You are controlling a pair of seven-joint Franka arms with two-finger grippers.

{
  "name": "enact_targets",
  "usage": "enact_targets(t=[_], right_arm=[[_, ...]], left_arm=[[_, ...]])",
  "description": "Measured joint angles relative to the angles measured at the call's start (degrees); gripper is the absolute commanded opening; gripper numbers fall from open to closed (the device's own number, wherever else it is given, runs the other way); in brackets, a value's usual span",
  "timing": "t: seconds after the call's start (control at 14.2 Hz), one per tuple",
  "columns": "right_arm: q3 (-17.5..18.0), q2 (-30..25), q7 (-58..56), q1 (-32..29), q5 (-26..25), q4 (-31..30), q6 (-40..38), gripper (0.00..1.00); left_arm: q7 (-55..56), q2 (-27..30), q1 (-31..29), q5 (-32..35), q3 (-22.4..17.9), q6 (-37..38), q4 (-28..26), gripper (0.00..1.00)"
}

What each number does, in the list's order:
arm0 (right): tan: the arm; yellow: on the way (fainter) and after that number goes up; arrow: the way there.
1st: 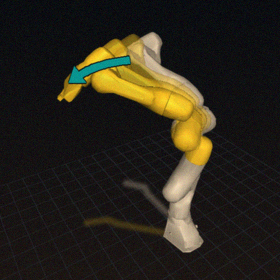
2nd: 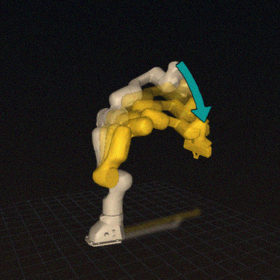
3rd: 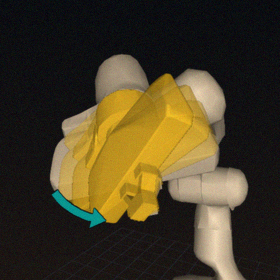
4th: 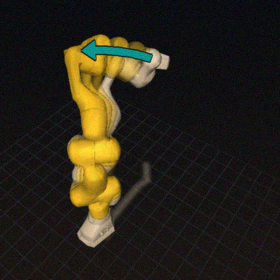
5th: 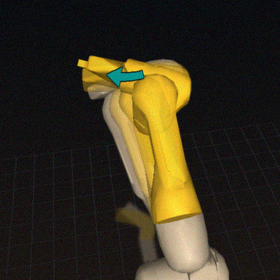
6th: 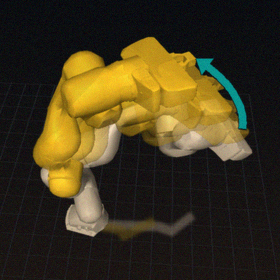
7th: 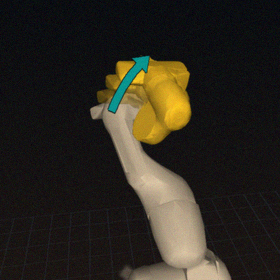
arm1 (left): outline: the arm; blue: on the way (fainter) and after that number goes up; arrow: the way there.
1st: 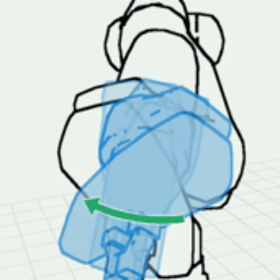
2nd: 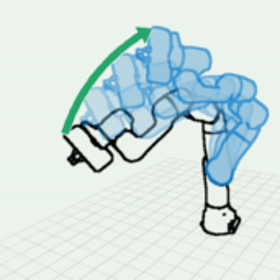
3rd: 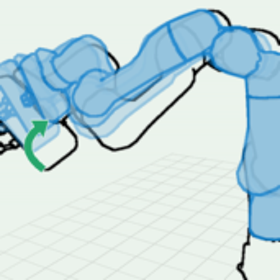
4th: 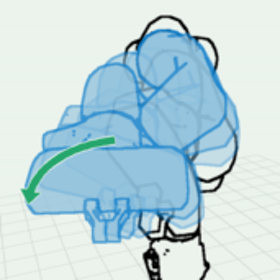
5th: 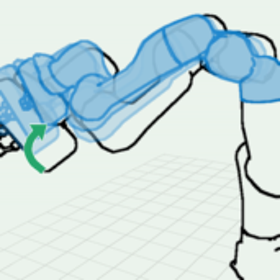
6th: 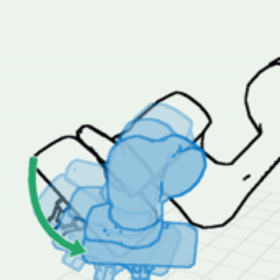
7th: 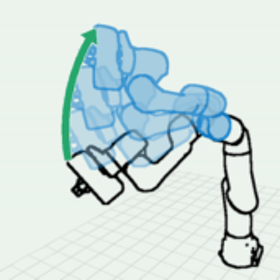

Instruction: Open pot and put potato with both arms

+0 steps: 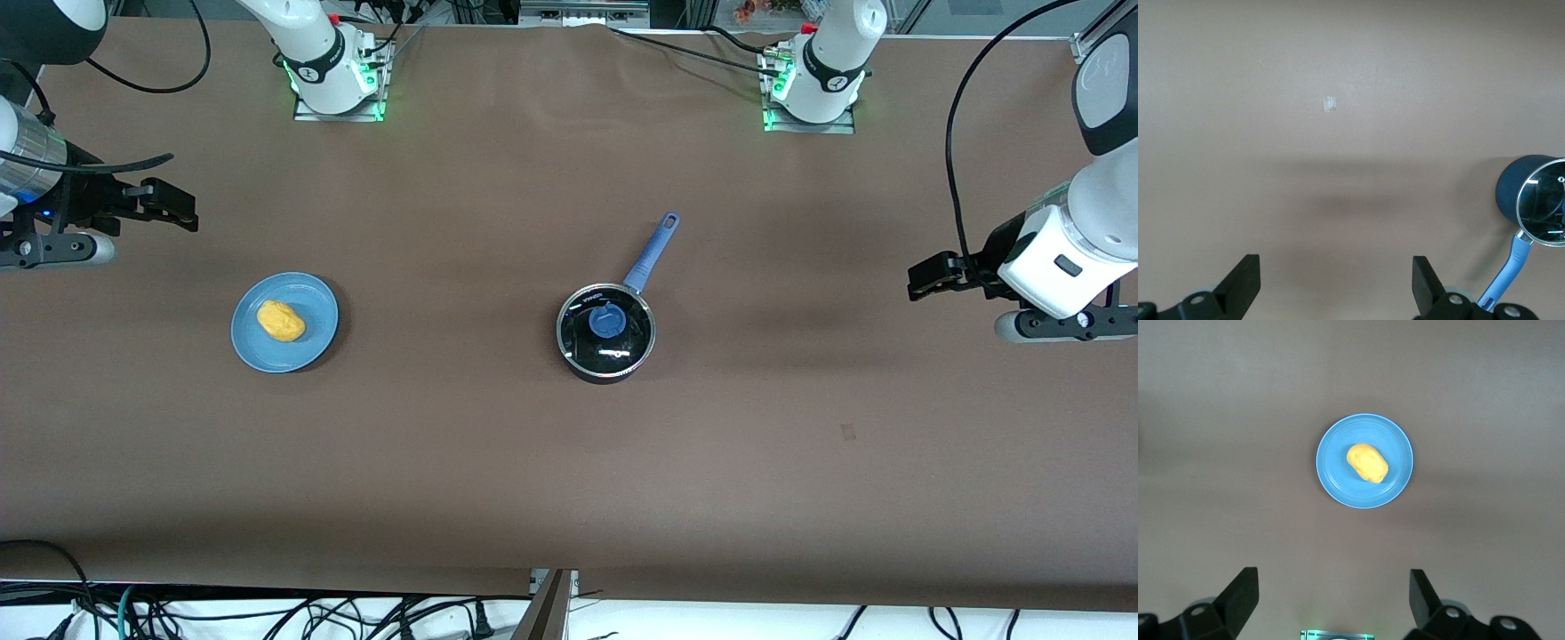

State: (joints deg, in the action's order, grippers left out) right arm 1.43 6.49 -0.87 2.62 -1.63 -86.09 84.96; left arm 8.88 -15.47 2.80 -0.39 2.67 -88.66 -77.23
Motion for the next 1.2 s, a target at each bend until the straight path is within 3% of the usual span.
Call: enact_targets(t=[1.2], right_arm=[[0.00, 0.00, 0.00, 0.00, 0.00, 0.00, 0.05, 1.00]], left_arm=[[-0.03, 0.01, 0.07, 0.00, 0.08, -2.41, 0.00, 1.00]])
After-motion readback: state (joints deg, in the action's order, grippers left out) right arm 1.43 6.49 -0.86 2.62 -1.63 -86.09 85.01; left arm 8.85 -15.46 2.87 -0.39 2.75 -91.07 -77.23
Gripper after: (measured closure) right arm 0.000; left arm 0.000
